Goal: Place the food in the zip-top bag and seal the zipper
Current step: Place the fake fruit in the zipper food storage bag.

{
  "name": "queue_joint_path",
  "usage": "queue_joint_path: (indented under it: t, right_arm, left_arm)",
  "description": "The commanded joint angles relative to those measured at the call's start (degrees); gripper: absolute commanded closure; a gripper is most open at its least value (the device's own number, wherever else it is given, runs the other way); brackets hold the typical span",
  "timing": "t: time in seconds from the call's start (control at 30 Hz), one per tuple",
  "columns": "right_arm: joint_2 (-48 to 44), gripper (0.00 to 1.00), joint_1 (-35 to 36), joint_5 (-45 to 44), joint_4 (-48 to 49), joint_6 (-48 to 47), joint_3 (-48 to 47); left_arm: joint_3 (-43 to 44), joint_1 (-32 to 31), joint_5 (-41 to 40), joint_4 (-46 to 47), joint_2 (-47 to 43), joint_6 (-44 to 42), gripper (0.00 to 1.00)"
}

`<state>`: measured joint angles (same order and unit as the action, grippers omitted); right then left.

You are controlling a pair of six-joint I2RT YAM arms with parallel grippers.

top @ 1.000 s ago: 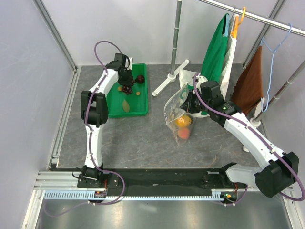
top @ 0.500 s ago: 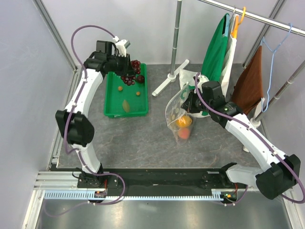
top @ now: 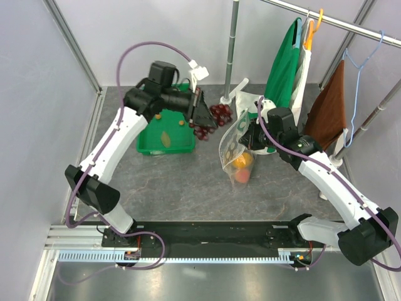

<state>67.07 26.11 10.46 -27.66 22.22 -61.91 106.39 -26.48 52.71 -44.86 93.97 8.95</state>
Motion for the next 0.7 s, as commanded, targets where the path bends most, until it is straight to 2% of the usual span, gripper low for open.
queue_joint_path:
  t: [0.0, 0.17, 0.27, 0.37, 0.53, 0.67]
  right_arm:
    - [-1.5, 1.0, 0.17, -0.7, 0.06, -0.86, -1.28]
    - [-1.85, 1.0, 0.08, -1.05, 0.06, -0.51, -1.28]
    - [-2.38, 1.0, 0.17, -0.62, 0.06, -0.68, -1.02]
    - [-2.82, 1.0, 0.17, -0.7, -0.2, -1.12, -0.76]
    - [-3.26, 1.0, 0.17, -0.18, -0.47, -1.04, -0.49]
    - [-3.78, 1.0, 0.08, 0.79, -0.47, -1.56, -0.58]
  left_arm:
    - [-3.9, -4.88, 8.53, 2.66, 0.42, 10.27, 0.98]
    - [-8.82, -9.28, 9.17, 6.19, 0.95, 13.99, 0.98]
    - [-8.83, -9.91, 6.1, 6.63, 2.44, 16.17, 0.98]
    - [-6.47, -9.99, -1.01, 6.28, 4.55, 16.8, 0.96]
    - [-1.11, -10.96, -12.53, 4.61, 9.81, 17.51, 0.81]
    - [2.5, -11.75, -17.2, 3.82, 14.04, 18.38, 0.8]
